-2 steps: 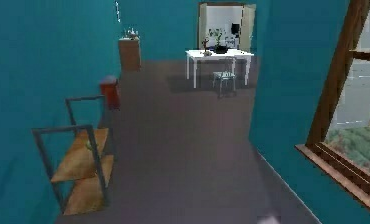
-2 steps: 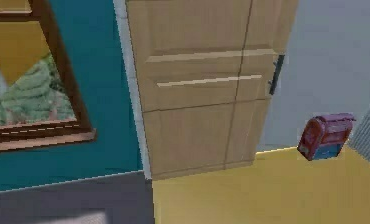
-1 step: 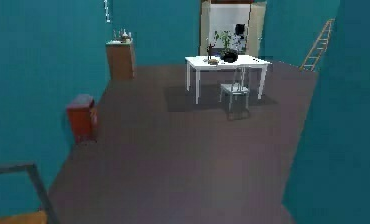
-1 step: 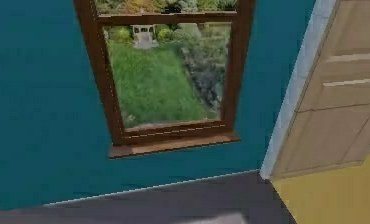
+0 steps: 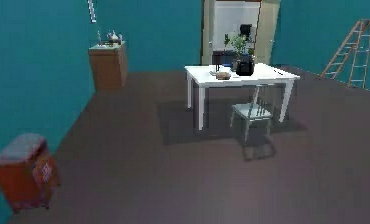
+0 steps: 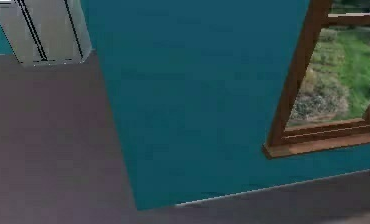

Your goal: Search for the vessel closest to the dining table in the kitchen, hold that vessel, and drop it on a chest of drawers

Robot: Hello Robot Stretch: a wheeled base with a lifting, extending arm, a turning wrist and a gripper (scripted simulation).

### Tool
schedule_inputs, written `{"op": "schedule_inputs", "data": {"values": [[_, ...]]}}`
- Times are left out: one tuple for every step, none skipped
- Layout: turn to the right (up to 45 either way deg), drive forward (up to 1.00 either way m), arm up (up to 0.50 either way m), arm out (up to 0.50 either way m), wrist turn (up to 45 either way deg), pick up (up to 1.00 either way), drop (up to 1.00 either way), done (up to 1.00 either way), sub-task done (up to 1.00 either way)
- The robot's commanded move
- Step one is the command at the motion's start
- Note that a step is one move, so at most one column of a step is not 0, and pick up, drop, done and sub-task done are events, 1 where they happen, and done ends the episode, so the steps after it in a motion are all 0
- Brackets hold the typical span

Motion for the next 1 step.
{"op": "schedule_inputs", "data": {"values": [[0.0, 1.00, 0.00, 0.00, 0.0, 0.00, 0.00, 0.00, 0.00]]}}
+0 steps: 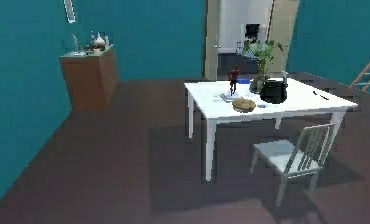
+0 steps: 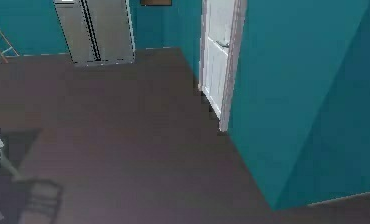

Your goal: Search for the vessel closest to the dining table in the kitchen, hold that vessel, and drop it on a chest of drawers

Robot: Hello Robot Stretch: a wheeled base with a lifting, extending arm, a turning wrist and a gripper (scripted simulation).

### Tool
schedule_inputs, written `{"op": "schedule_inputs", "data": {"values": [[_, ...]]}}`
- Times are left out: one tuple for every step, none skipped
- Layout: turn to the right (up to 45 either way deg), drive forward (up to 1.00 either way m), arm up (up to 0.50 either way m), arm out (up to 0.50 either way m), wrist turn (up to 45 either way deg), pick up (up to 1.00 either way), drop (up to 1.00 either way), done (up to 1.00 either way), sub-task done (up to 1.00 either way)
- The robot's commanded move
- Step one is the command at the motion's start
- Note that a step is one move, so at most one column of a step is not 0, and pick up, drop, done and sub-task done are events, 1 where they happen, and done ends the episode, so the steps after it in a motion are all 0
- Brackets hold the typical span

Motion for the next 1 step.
{"op": "schedule_inputs", "data": {"values": [[0.0, 0.75, 0.00, 0.00, 0.0, 0.00, 0.00, 0.00, 0.00]]}}
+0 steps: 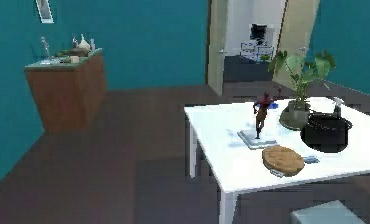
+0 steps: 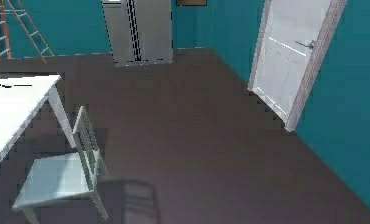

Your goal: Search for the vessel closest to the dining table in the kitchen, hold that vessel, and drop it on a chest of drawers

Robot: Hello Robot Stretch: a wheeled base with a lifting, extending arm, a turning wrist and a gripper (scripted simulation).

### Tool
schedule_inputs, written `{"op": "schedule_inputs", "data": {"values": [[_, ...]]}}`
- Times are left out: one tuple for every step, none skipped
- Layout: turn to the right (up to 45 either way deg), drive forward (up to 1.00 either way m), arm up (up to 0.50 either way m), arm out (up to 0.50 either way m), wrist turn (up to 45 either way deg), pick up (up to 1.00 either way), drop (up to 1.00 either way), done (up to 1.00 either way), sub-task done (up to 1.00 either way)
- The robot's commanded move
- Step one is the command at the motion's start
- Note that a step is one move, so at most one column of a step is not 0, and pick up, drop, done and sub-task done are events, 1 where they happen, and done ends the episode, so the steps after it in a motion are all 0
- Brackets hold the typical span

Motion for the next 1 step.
{"op": "schedule_inputs", "data": {"values": [[-42.0, 0.00, 0.00, 0.00, 0.0, 0.00, 0.00, 0.00, 0.00]]}}
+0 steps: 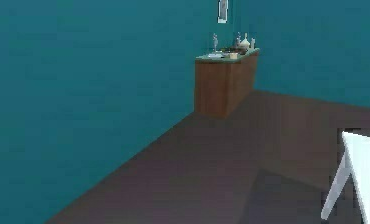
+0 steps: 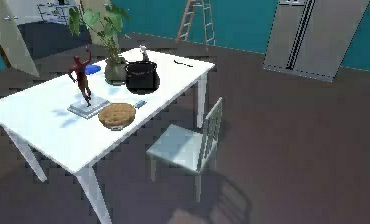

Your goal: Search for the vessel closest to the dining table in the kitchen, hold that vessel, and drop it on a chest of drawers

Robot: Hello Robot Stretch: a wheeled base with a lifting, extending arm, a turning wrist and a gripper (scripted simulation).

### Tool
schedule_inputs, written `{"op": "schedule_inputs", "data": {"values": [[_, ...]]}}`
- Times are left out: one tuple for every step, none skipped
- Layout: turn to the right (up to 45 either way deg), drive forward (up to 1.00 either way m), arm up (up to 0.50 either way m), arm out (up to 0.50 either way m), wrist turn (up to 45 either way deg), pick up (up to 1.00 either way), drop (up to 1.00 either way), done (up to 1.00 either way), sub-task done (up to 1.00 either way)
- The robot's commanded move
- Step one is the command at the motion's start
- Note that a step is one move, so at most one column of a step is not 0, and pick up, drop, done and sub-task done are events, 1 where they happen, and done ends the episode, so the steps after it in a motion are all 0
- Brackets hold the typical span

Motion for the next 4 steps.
{"op": "schedule_inputs", "data": {"values": [[0.0, 0.45, 0.00, 0.00, 0.0, 0.00, 0.00, 0.00, 0.00], [30.0, 0.00, 0.00, 0.00, 0.0, 0.00, 0.00, 0.00, 0.00], [0.0, 1.00, 0.00, 0.00, 0.0, 0.00, 0.00, 0.00, 0.00], [0.0, 1.00, 0.00, 0.00, 0.0, 0.00, 0.00, 0.00, 0.00]]}}
